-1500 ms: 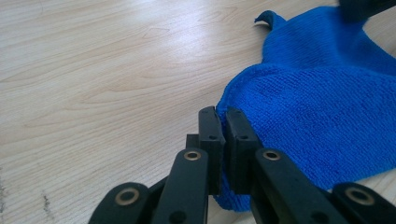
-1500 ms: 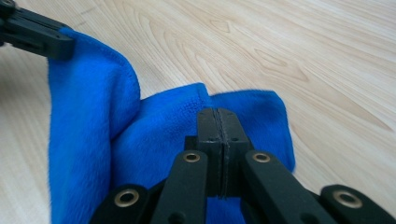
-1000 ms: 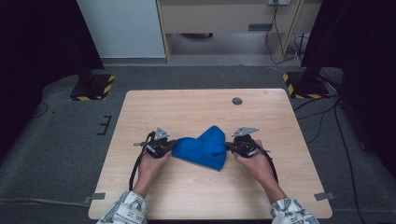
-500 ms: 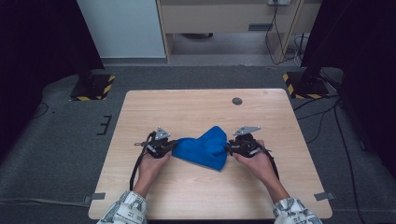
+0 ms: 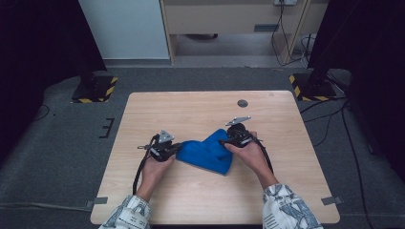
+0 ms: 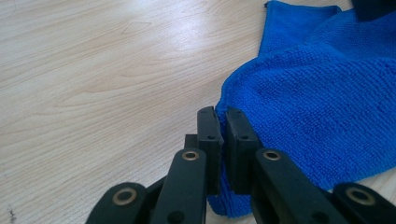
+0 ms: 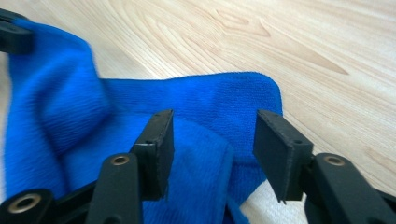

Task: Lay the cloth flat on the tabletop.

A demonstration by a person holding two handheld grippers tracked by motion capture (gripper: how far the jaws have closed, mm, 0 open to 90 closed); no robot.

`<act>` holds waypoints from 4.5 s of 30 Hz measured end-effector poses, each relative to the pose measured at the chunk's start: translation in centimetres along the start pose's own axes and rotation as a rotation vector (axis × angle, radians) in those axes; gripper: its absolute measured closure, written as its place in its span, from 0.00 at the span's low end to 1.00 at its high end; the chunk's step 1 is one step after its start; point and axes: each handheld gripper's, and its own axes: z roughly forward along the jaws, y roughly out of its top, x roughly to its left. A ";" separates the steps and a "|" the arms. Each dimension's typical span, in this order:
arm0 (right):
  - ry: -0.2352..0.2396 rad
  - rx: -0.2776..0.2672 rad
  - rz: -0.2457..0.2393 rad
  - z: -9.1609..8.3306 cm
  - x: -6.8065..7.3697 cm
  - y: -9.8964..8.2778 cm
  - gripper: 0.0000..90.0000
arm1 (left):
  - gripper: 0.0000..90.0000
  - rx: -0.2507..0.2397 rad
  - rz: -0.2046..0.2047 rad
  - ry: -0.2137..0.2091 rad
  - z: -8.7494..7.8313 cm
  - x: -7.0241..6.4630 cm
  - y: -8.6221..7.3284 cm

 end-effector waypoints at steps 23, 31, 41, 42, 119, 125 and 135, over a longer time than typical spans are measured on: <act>0.039 -0.013 -0.037 0.1 0.1 -0.1 0.97 | 0.96 -0.001 0.003 0.002 -0.1 0.0 0.1; 0.039 -0.094 -0.031 -2.1 -0.4 -0.4 0.97 | 0.96 -0.023 -0.010 0.010 -0.5 0.4 0.2; 0.014 -0.224 0.028 -6.4 -2.9 -2.1 0.98 | 0.96 -0.085 -0.052 -0.007 -1.7 1.0 1.1; 0.010 -0.229 0.030 -6.7 -3.1 -2.3 0.98 | 0.97 -0.087 -0.050 -0.007 -1.8 1.0 1.2; -0.079 -0.483 -0.027 -20.5 -2.9 2.0 0.98 | 0.97 -0.233 0.149 -0.006 -11.9 -3.2 13.9; -0.074 -0.496 -0.042 -21.1 -2.4 2.6 0.98 | 0.97 -0.244 0.168 -0.007 -12.6 -3.6 14.2; -0.075 -0.502 -0.040 -21.0 -2.4 2.9 0.98 | 0.97 -0.264 0.156 -0.006 -13.4 -3.2 14.3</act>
